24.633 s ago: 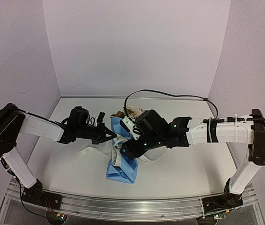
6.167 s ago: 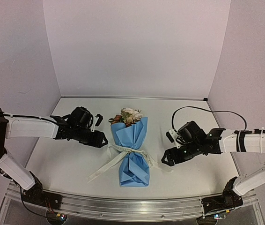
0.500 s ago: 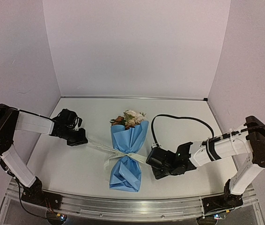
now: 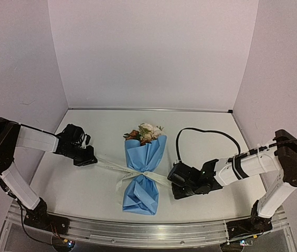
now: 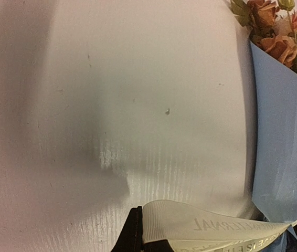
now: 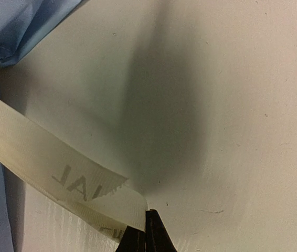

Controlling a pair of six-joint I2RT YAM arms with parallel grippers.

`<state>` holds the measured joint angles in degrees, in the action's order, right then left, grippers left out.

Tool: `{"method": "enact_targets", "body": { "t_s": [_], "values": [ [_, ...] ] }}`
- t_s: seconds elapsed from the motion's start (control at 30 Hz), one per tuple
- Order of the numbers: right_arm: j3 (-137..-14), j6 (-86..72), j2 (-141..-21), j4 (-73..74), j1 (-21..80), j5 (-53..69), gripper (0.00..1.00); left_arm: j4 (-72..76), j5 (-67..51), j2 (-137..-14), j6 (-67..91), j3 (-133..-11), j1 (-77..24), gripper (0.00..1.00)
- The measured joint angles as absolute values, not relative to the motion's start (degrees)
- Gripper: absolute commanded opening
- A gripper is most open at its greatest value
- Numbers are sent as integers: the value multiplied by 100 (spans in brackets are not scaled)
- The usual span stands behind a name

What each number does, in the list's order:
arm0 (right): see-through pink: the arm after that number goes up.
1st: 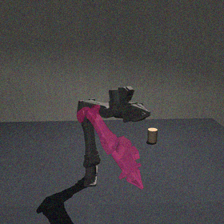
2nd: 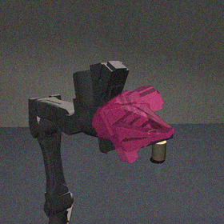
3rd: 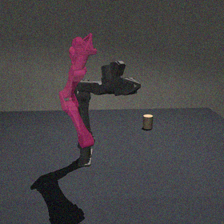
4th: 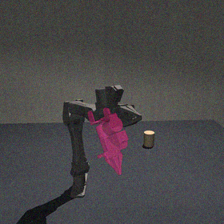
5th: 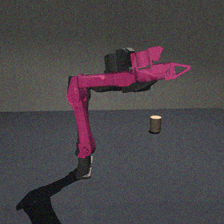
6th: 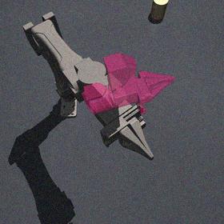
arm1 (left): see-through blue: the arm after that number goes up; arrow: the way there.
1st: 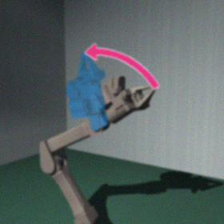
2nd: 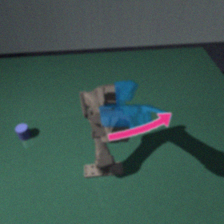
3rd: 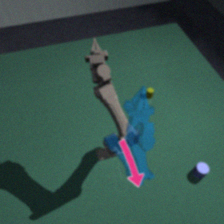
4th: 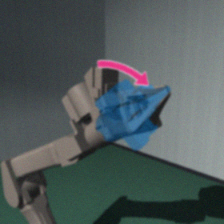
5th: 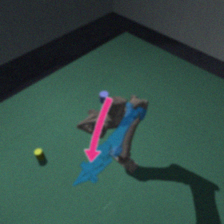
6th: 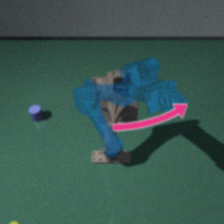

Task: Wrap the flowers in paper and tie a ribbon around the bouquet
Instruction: Tie the half-tied ribbon around the folded bouquet.

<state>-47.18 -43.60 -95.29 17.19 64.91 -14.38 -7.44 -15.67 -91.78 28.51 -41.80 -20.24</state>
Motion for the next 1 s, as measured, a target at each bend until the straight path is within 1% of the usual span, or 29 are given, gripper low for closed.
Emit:
{"method": "enact_targets", "body": {
  "t_s": [0.07, 0.1, 0.13, 0.17, 0.2, 0.23, 0.33, 0.43, 0.53, 0.63, 0.73, 0.87, 1.0],
  "values": [
    [-4727, -4322, -9529, 1748, 6488, -1340, 1, -735, -1636, -9088, 2824, -4180, -2028, 1],
    [-4735, -4291, -9528, 1774, 6490, -1296, 7, -715, -1652, -9052, 2795, -4180, -2045, 8],
    [-4749, -4249, -9524, 1821, 6490, -1238, 16, -689, -1652, -9020, 2761, -4180, -2088, 15],
    [-4760, -4191, -9514, 1889, 6489, -1184, 22, -660, -1638, -8993, 2712, -4182, -2159, 20],
    [-4764, -4140, -9496, 1970, 6488, -1127, 27, -643, -1623, -8972, 2663, -4184, -2238, 24],
    [-4764, -4050, -9468, 2057, 6488, -1084, 34, -639, -1598, -8956, 2638, -4189, -2319, 30],
    [-4765, -3860, -9249, 2268, 6488, -983, 51, -642, -1552, -8871, 2542, -4192, -2639, 46],
    [-4775, -3701, -8929, 2370, 6488, -950, 64, -645, -1535, -8725, 2474, -4198, -2845, 59],
    [-4798, -3536, -8649, 2416, 6481, -951, 73, -654, -1465, -8539, 2434, -4203, -2847, 66],
    [-4801, -3350, -8469, 2443, 6447, -925, 75, -688, -1382, -8322, 2440, -4239, -2840, 73],
    [-4801, -3198, -8421, 2453, 6325, -799, 77, -751, -1291, -8101, 2437, -4295, -2840, 76],
    [-4798, -3144, -8416, 2425, 5918, -435, 78, -761, -1180, -7740, 2455, -4303, -2840, 82],
    [-4783, -3230, -8398, 2230, 5511, -20, 78, -754, -1202, -7503, 2520, -4305, -2840, 85]
  ]
}}
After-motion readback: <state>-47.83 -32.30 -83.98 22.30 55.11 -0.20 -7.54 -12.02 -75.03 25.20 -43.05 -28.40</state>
